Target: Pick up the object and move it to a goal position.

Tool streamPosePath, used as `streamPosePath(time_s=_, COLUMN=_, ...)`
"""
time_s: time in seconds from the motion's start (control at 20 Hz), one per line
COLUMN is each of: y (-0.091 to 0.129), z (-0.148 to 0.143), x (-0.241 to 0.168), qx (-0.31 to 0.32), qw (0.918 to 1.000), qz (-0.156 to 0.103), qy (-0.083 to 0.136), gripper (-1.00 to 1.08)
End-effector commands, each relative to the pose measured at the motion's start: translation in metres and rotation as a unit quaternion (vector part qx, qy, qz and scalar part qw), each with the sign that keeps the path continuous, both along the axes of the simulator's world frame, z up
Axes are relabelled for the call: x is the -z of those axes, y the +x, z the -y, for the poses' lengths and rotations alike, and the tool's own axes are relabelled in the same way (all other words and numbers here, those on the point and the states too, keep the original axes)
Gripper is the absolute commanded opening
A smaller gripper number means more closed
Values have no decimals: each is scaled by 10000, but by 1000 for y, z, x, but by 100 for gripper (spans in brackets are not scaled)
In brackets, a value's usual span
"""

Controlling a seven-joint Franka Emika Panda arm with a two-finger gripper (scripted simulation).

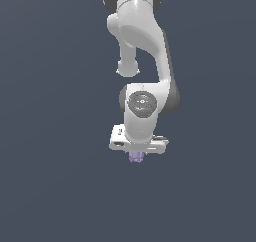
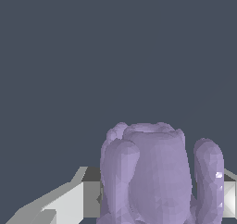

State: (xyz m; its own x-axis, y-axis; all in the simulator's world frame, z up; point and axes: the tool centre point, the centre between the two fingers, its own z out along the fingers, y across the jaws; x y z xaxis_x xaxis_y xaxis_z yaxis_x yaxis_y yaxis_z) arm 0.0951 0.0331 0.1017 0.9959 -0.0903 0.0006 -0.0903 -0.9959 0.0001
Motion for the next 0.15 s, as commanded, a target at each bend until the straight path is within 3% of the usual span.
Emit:
streamPosePath(time_s=0.0, y=2, z=-1, x=-1, qx=3, qw=10000, qz=-1, qy=-1, gripper=-100)
streamPosePath(time_s=0.1, y=3, z=-2, x=-1, qx=3, qw=10000, qz=-1, qy=-1, gripper=-100)
